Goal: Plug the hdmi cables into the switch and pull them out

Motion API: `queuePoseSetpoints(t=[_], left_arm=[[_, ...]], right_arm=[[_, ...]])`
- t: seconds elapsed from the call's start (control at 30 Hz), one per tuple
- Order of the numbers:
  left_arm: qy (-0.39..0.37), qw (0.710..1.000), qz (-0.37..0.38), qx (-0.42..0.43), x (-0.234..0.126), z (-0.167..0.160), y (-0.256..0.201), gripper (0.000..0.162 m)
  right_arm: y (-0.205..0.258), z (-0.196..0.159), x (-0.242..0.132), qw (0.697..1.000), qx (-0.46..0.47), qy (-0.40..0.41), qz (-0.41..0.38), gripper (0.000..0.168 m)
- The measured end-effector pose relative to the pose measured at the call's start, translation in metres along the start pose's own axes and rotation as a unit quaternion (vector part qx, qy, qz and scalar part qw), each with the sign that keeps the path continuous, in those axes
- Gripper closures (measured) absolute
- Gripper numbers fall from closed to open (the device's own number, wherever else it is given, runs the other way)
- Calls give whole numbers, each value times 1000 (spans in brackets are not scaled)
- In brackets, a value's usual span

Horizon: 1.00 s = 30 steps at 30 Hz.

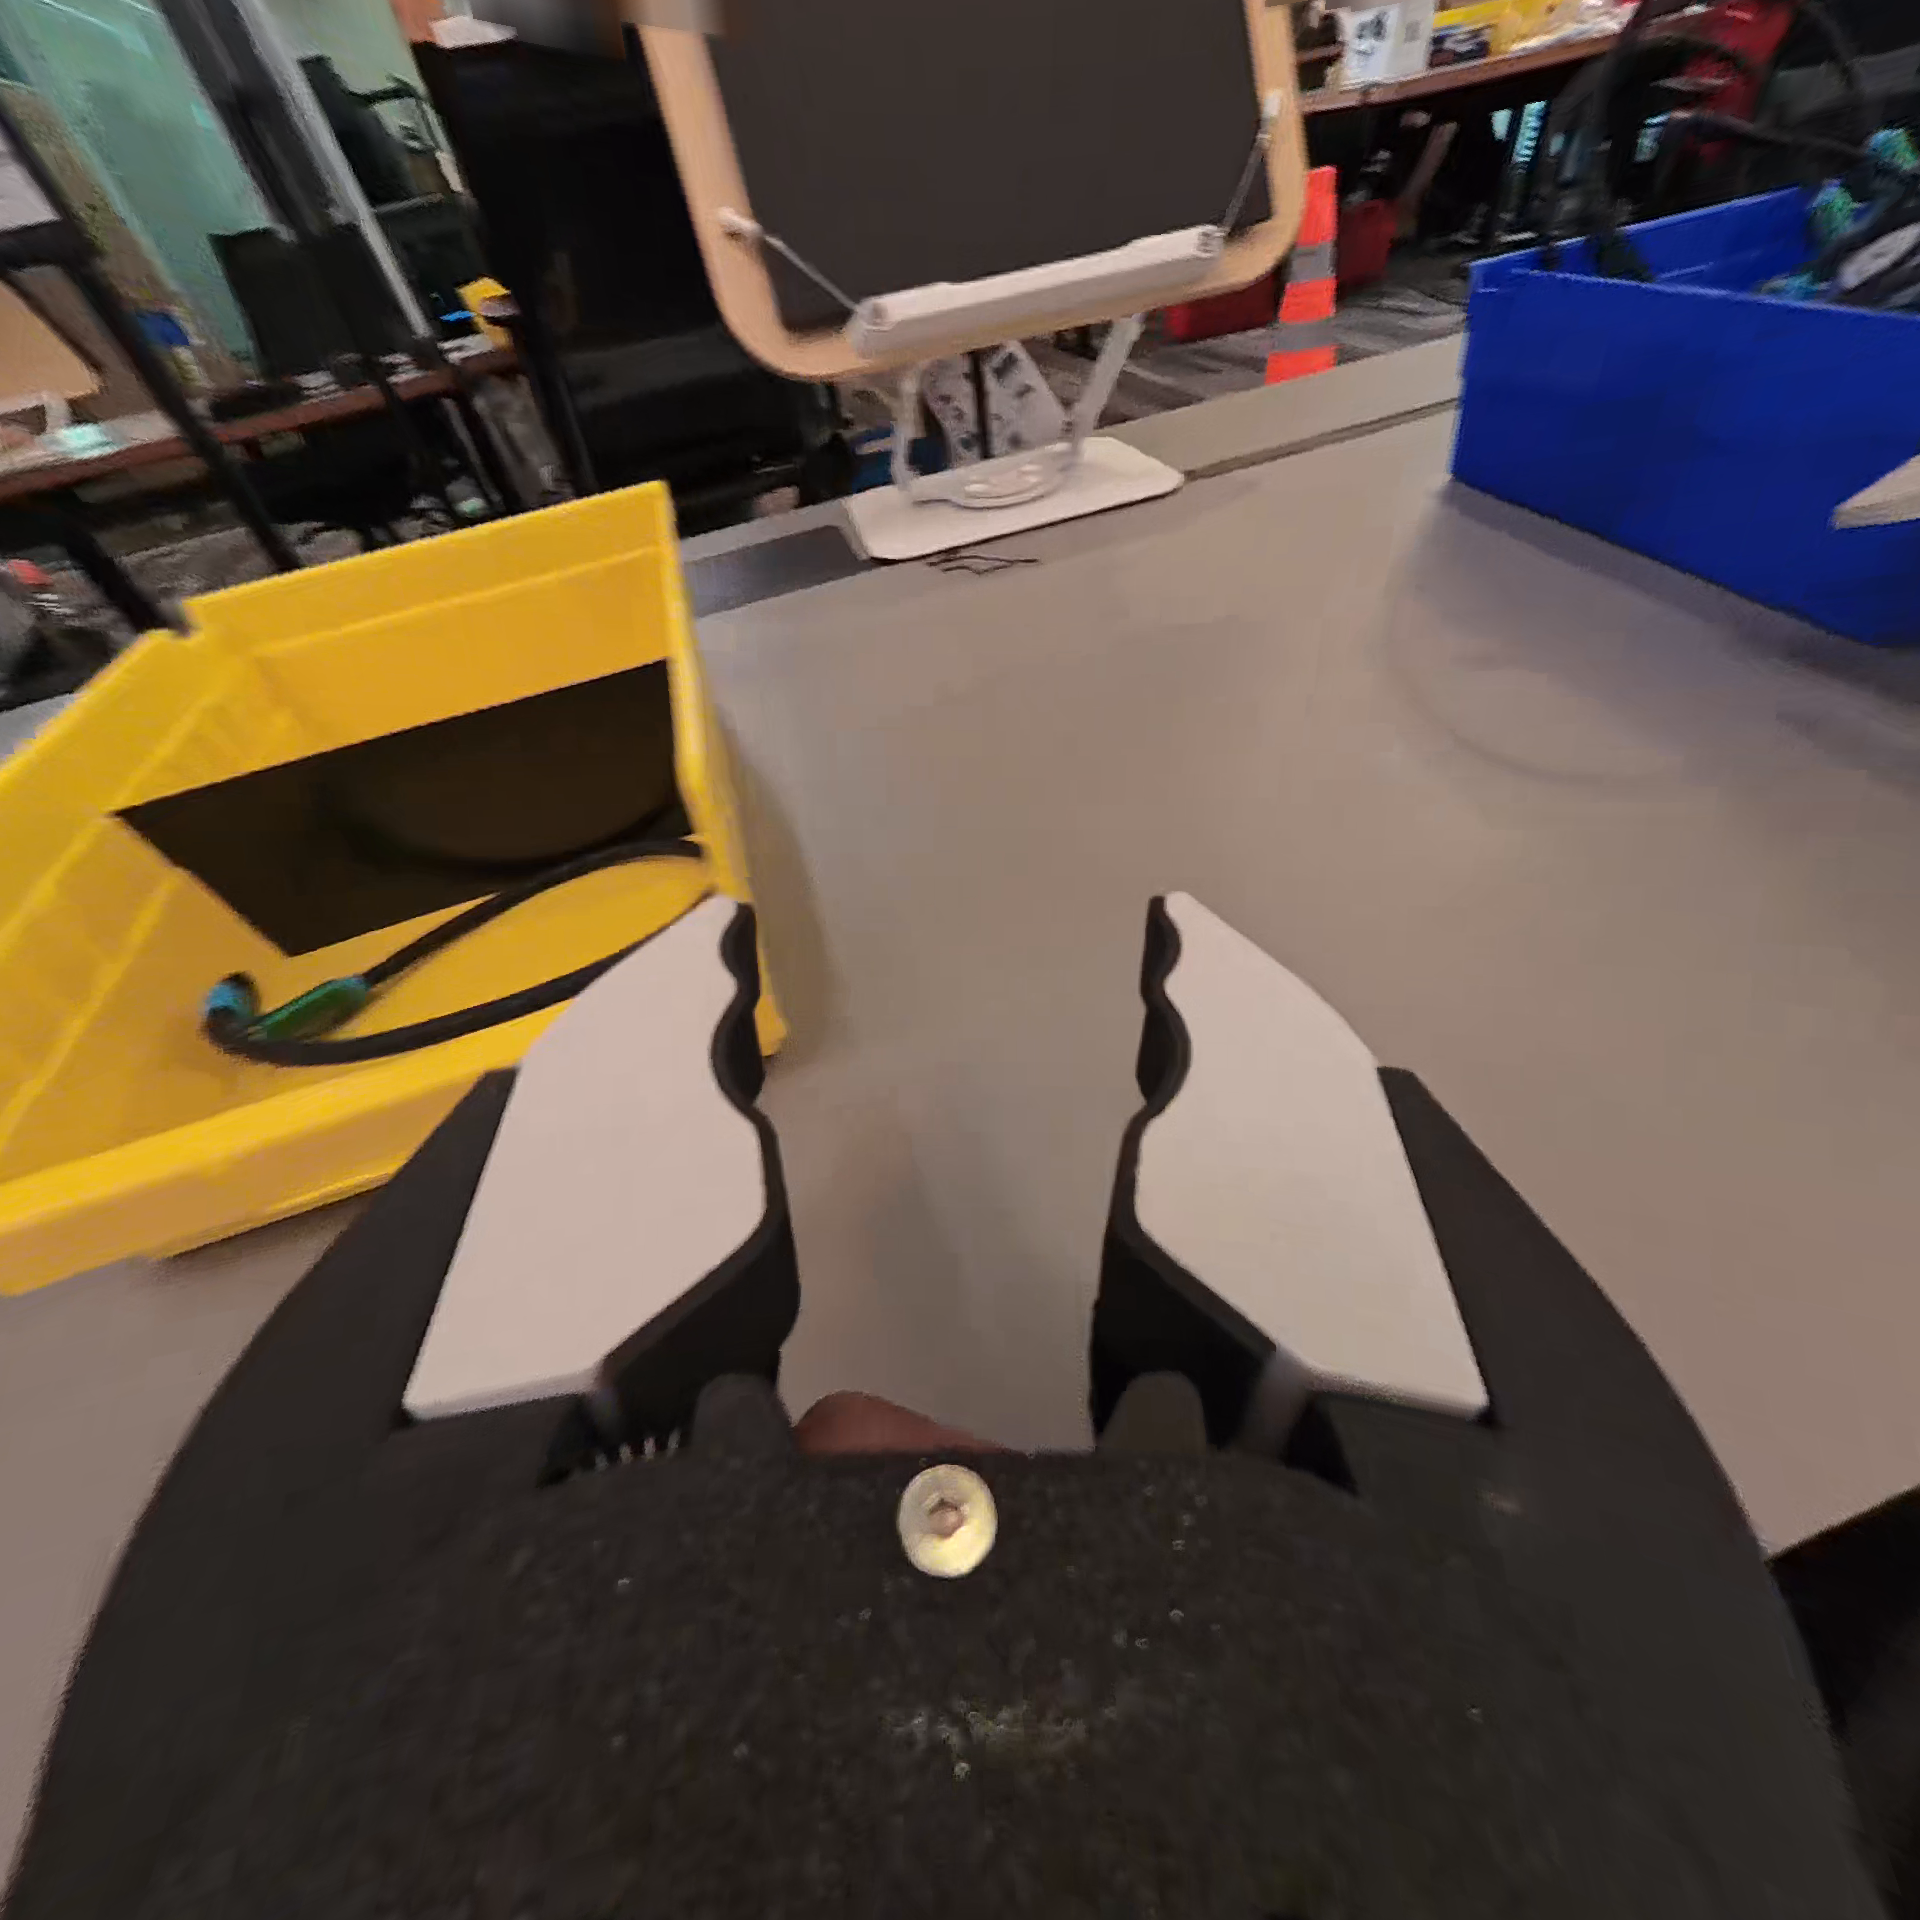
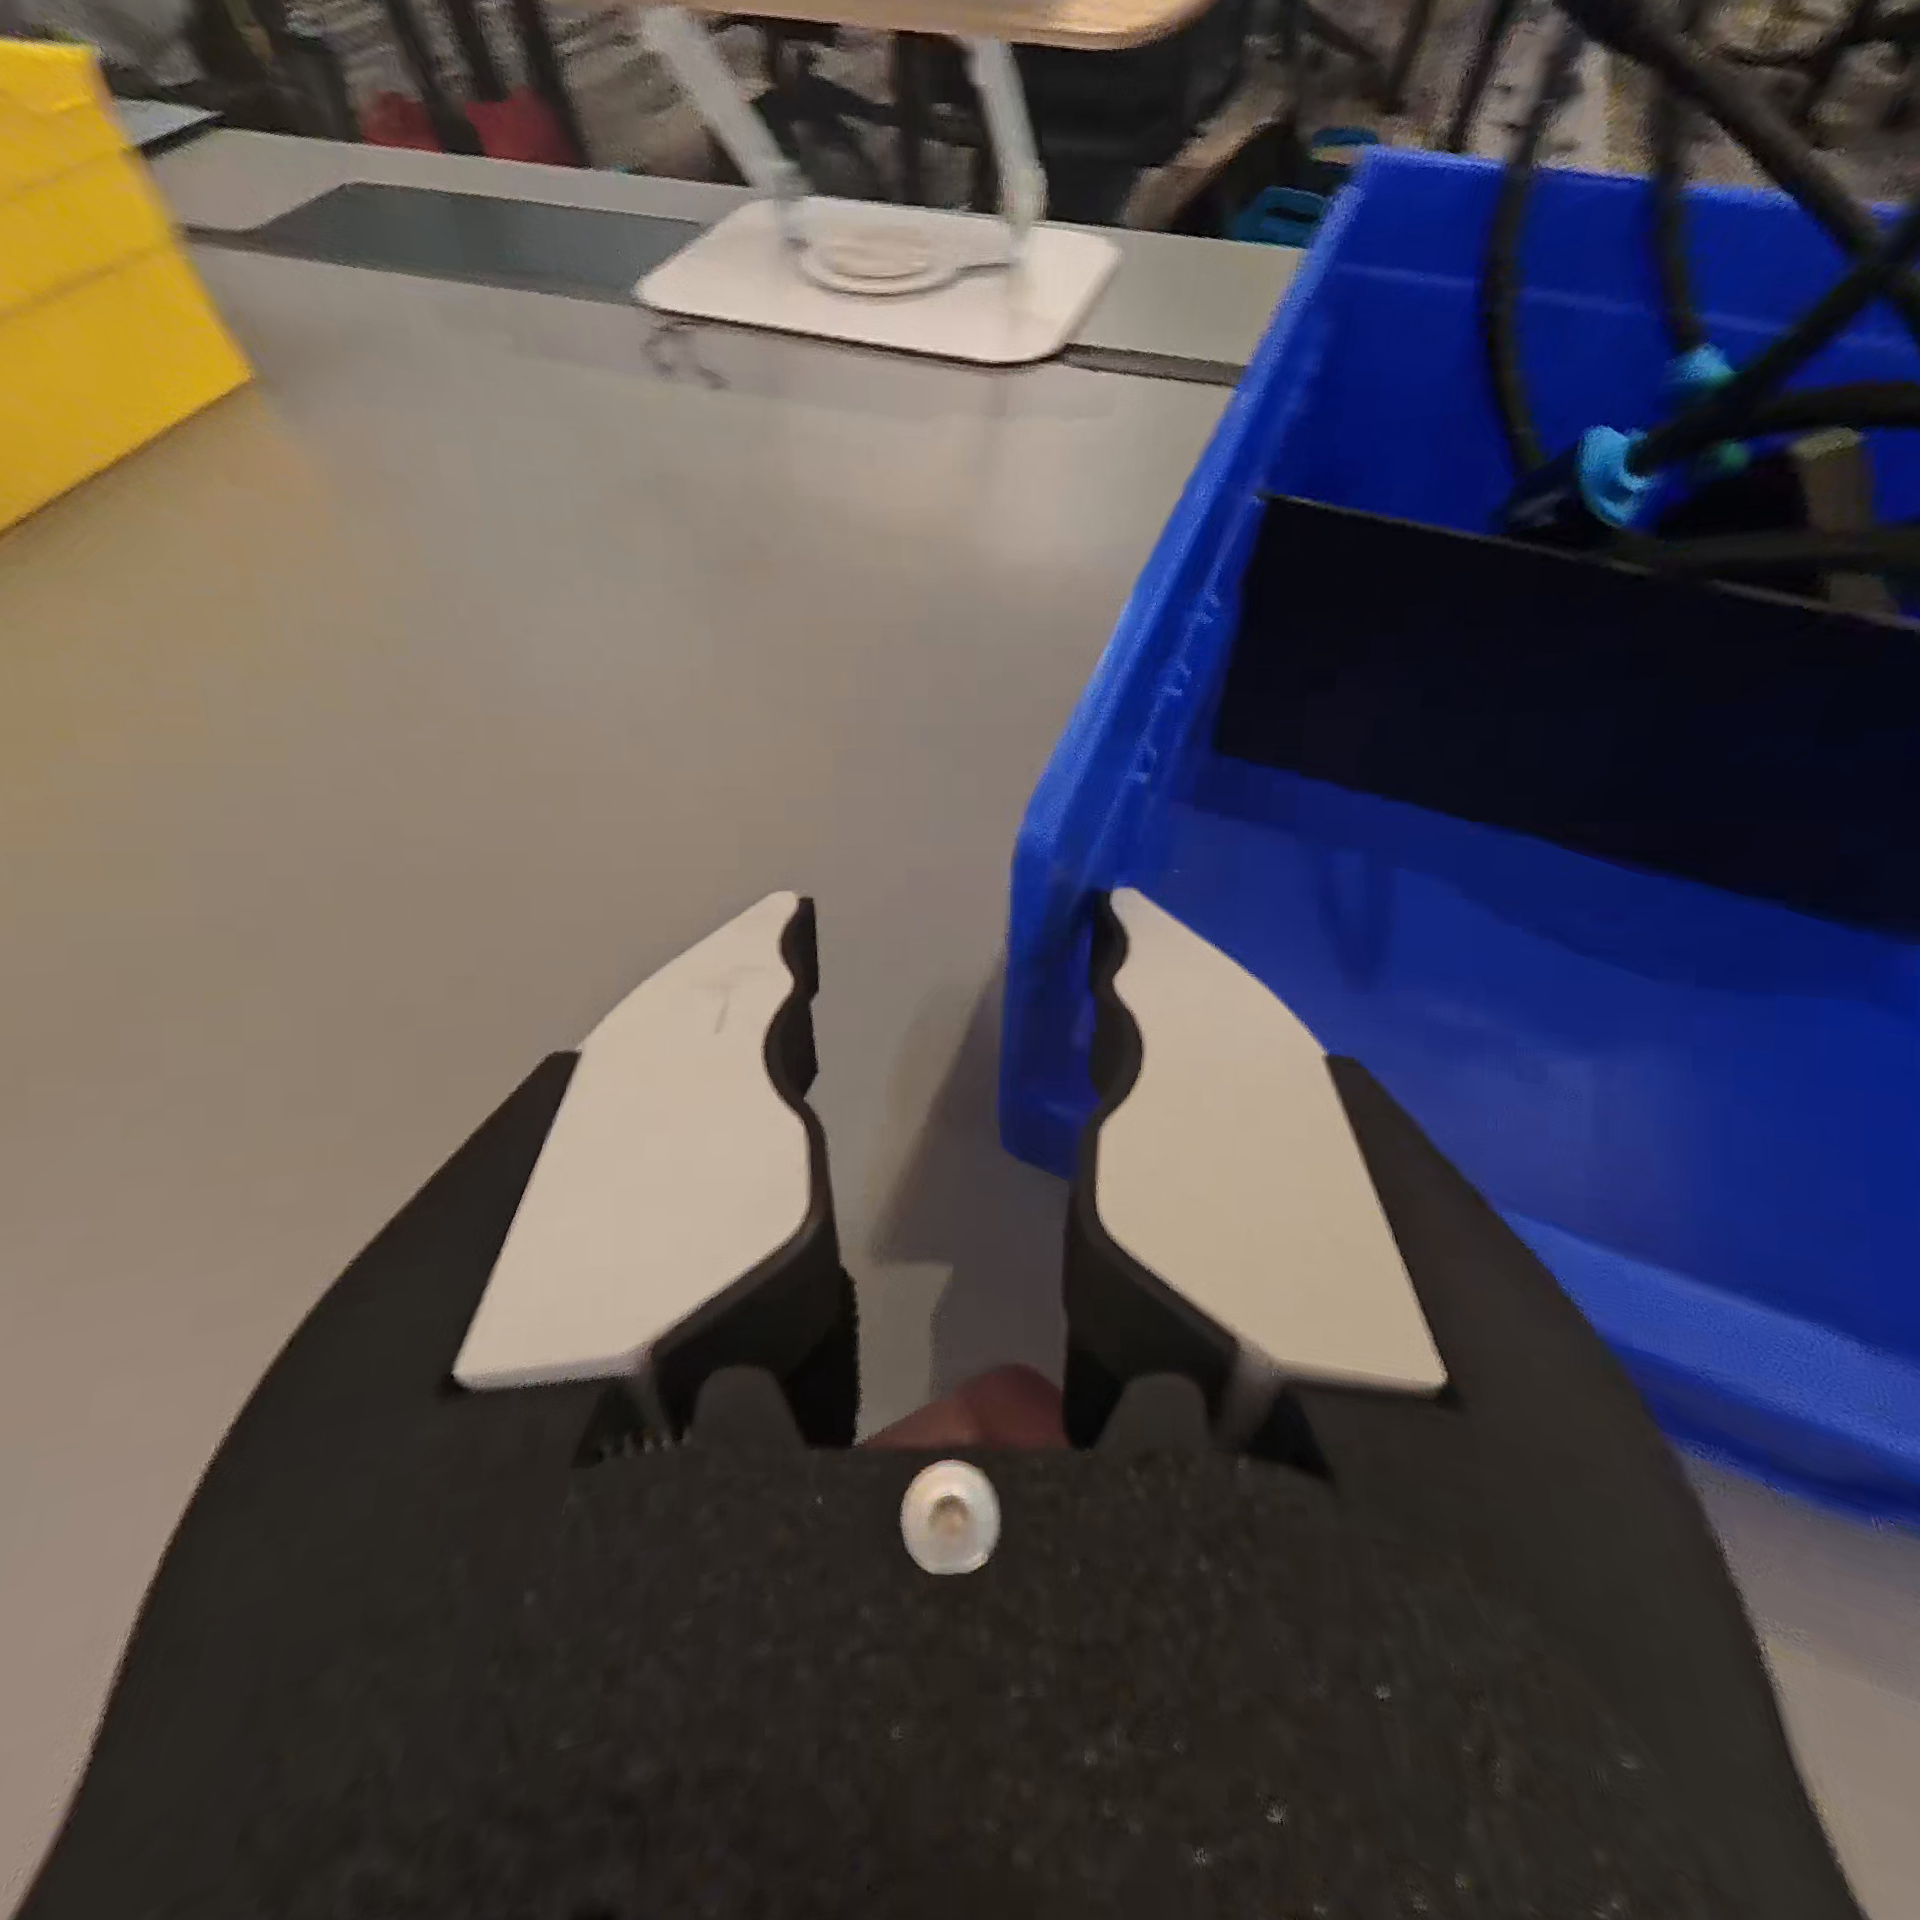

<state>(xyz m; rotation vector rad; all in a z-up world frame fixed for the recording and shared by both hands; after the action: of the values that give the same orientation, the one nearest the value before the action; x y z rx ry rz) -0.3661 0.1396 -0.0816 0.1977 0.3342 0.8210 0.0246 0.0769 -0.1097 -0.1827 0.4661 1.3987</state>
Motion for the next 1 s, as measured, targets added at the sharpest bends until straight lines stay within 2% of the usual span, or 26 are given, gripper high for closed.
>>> queuePoseSetpoints(t=[0.07, 0.17, 0.3, 0.4, 0.47, 0.57, 0.67, 0.7, 0.73, 0.77, 0.87, 0.9, 0.93, 1.0], left_arm=[[-10, 999, -34, -6, 14, 12, -24, 92], [-16, 995, -102, -9, 45, 33, -79, 93], [-14, 985, -174, -5, 99, 74, -168, 93], [-8, 985, -175, -3, 144, 100, -219, 102], [11, 986, -168, -12, 173, 109, -242, 102], [46, 987, -154, -22, 204, 111, -261, 102], [60, 986, -154, -29, 220, 109, -271, 107], [57, 985, -162, -33, 222, 110, -273, 101], [56, 984, -168, -38, 223, 111, -275, 103], [59, 984, -165, -40, 225, 112, -276, 112], [73, 984, -154, -48, 229, 111, -273, 123], [75, 984, -151, -63, 229, 111, -267, 131], [78, 983, -147, -74, 230, 111, -261, 148], [83, 987, -129, -53, 229, 110, -254, 156]], right_arm=[[15, 0, -7, 999, -20, -5, 38, 131], [27, 8, -32, 996, -19, -56, 72, 131], [-19, 18, -65, 993, -6, -109, -46, 129], [-75, 18, -90, 980, 8, -123, -158, 129], [-107, 12, -99, 972, 31, -114, -203, 129], [-138, 7, -103, 962, 60, -111, -241, 130], [-149, 0, -85, 969, 93, -73, -217, 129], [-150, -2, -77, 971, 101, -65, -206, 129], [-150, -2, -70, 973, 104, -63, -197, 129], [-147, 2, -66, 976, 106, -66, -180, 132], [-145, 8, -56, 973, 116, -66, -186, 147], [-148, 9, -56, 968, 136, -65, -199, 155], [-151, 10, -57, 963, 154, -68, -208, 164], [-144, 15, -57, 964, 149, -76, -208, 165]])
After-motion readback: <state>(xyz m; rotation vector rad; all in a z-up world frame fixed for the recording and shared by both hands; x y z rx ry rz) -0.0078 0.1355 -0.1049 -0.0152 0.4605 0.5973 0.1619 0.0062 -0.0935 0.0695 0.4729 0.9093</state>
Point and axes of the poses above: each gripper's, where its closed fingertips meet, x out along the fingers, z out of its top, y = z × x across the jaws, the point moved 6 cm from there along -x, back along the fingers, and after that the axes turned 9 degrees about x, right-handed, at the moved point
